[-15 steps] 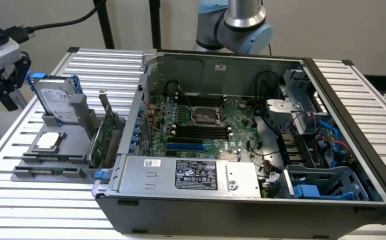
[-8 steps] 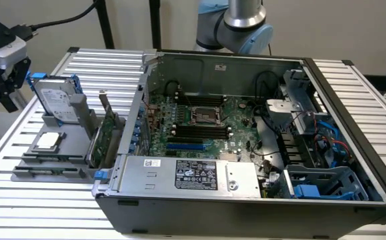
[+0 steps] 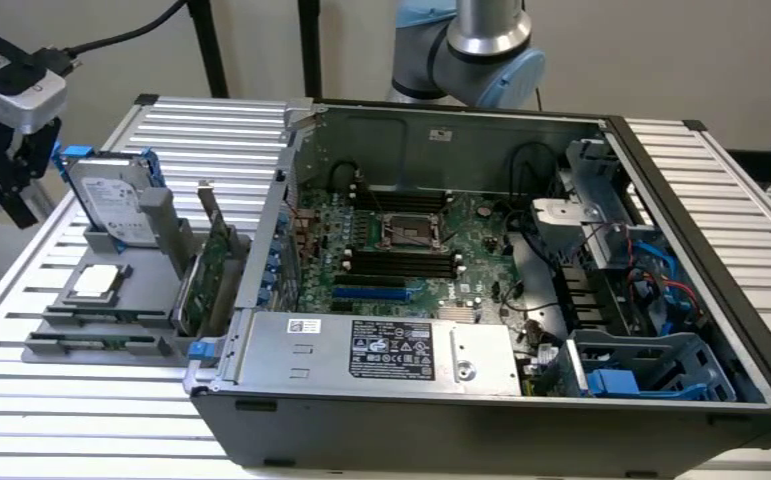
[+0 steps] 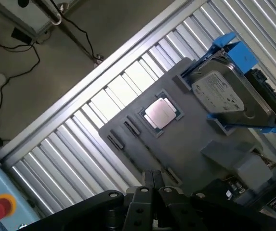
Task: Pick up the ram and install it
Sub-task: 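Pick up the ram and move it above insertion slot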
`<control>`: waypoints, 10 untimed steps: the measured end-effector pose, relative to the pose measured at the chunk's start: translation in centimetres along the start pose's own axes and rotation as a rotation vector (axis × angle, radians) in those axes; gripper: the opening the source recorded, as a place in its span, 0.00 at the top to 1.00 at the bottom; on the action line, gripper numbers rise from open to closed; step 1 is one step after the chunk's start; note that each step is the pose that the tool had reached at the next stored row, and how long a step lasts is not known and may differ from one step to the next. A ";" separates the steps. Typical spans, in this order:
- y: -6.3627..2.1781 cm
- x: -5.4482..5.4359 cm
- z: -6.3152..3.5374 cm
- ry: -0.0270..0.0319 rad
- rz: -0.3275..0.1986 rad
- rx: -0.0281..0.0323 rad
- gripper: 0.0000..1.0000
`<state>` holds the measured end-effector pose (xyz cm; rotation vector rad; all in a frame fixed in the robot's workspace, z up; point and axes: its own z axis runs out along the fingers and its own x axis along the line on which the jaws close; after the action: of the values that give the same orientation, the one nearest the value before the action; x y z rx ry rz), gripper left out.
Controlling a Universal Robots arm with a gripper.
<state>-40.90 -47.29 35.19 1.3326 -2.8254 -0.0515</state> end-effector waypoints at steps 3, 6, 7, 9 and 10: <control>-0.01 0.0 0.17 0.0027 -0.056 0.0007 1.00; -0.01 0.0 0.32 0.0055 -0.110 0.0013 1.00; -0.01 0.0 0.38 0.0063 -0.128 0.0015 1.00; -0.02 0.0 0.48 0.0081 -0.164 0.0019 1.00; -0.02 0.0 0.53 0.0089 -0.182 0.0021 1.00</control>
<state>-40.90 -47.29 34.66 1.5819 -2.6892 -0.0448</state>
